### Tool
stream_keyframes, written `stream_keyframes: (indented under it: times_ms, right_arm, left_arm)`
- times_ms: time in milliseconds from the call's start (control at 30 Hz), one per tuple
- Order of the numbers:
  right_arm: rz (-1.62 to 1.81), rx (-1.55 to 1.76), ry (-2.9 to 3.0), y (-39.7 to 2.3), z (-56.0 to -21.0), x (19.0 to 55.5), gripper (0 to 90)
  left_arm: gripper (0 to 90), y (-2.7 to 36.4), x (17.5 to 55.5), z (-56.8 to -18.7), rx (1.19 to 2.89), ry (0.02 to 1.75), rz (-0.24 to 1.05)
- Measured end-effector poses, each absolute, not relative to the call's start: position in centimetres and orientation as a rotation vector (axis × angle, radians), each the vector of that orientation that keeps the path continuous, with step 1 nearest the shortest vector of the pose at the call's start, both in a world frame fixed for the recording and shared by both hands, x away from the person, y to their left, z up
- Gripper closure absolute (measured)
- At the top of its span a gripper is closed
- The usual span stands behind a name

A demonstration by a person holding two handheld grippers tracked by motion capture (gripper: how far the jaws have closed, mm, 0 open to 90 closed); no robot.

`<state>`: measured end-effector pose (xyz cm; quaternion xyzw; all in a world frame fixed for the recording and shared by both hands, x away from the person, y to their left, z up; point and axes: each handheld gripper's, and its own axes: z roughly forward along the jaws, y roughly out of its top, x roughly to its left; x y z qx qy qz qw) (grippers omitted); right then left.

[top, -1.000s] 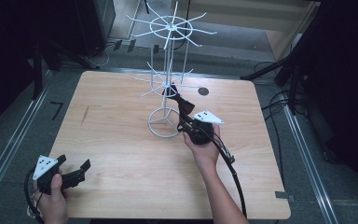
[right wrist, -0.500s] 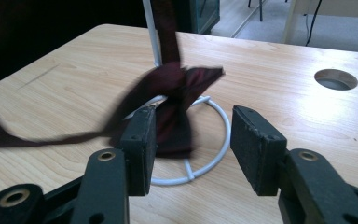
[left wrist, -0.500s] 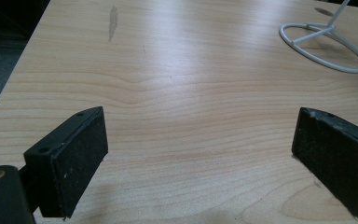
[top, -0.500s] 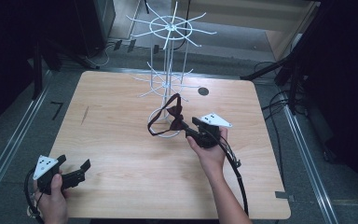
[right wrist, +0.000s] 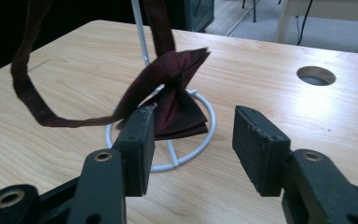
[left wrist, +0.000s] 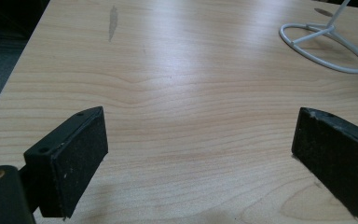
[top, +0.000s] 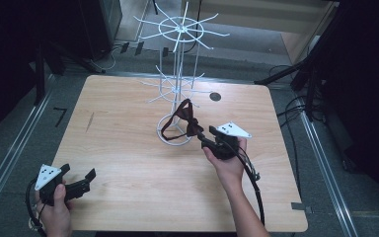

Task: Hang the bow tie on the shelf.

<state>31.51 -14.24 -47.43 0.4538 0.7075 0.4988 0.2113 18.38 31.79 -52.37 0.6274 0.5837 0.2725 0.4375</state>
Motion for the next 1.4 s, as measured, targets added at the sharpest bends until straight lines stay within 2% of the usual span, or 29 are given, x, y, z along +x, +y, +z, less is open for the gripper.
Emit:
stream_keyframes:
  times_ms: [567,700,733,867,1400]
  right_arm:
    - [1.363,1.321,1.911,-18.0,-48.1,30.1,31.7]
    - [1.361,1.336,1.895,-19.0,-48.3,29.7,25.3]
    - [1.351,1.347,1.893,-19.4,-48.3,29.5,20.3]
    - [1.344,1.349,1.892,-20.4,-48.4,29.0,15.7]
    - [1.335,1.449,1.811,-25.2,-49.4,26.8,14.0]
  left_arm:
    - [3.9,31.7,18.4,-52.4,1.565,1.451,0.683]
    - [3.8,31.7,18.4,-52.4,1.566,1.451,0.685]
    - [3.8,31.7,18.4,-52.3,1.568,1.450,0.684]
    - [3.8,31.7,18.4,-52.3,1.569,1.449,0.685]
    - [3.8,31.7,18.3,-52.3,1.571,1.449,0.687]
